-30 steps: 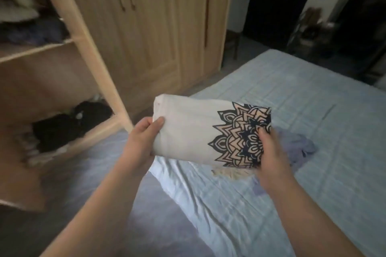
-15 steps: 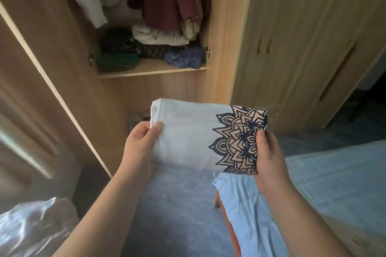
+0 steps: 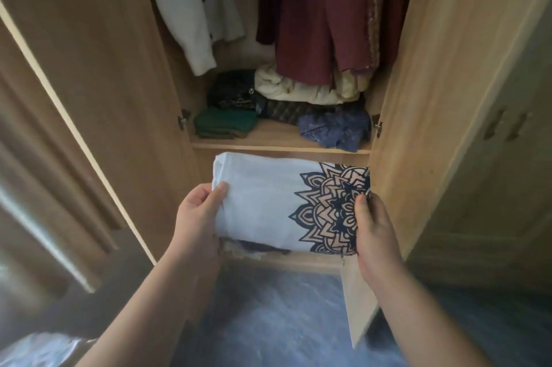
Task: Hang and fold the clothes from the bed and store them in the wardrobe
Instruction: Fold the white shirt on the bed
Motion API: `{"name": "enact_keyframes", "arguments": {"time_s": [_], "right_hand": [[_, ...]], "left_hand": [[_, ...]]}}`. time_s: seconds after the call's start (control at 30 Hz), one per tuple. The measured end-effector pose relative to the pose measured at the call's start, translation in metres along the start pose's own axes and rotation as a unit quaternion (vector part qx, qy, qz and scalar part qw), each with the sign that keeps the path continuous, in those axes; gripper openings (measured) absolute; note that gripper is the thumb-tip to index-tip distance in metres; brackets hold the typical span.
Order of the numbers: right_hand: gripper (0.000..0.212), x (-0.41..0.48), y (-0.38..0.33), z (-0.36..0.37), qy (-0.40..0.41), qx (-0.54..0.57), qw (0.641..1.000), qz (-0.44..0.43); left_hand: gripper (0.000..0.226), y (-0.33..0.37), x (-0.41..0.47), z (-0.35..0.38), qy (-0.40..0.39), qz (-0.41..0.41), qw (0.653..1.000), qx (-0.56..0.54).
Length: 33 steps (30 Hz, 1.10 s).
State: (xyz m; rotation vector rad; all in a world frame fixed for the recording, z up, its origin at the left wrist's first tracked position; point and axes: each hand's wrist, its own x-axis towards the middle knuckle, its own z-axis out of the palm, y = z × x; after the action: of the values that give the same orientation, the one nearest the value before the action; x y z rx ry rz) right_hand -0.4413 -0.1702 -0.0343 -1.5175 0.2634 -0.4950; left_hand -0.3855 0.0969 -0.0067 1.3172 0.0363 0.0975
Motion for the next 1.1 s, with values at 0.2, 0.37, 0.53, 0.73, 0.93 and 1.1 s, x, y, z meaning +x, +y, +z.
{"name": "enact_keyframes", "arguments": {"time_s": [0.2, 0.37, 0.53, 0.73, 0.93, 1.1], "right_hand": [[0.032, 0.124, 0.020, 0.056, -0.039, -0.016, 0.998, 0.040], [0.016, 0.234, 0.047, 0.102, -0.003, -0.061, 0.997, 0.050], [0.020, 0.343, 0.082, 0.154, 0.050, -0.116, 0.990, 0.064], [0.033, 0.437, 0.116, 0.200, 0.094, -0.152, 0.980, 0.093], [0.040, 0.511, 0.139, 0.208, 0.075, -0.242, 0.965, 0.063], [0.039, 0.526, 0.179, 0.209, 0.025, -0.383, 0.917, 0.103]], "left_hand": [[0.043, -0.011, 0.115, 0.014, 0.053, 0.002, 0.998, 0.017], [0.028, -0.038, 0.245, 0.025, 0.032, -0.007, 0.997, 0.065], [0.044, -0.073, 0.386, 0.038, 0.022, -0.058, 0.993, 0.105], [0.029, -0.103, 0.517, 0.065, 0.016, -0.051, 0.986, 0.160], [0.033, -0.134, 0.586, 0.086, -0.013, -0.010, 0.971, 0.237], [0.036, -0.169, 0.601, 0.082, -0.040, -0.085, 0.905, 0.415]]}}
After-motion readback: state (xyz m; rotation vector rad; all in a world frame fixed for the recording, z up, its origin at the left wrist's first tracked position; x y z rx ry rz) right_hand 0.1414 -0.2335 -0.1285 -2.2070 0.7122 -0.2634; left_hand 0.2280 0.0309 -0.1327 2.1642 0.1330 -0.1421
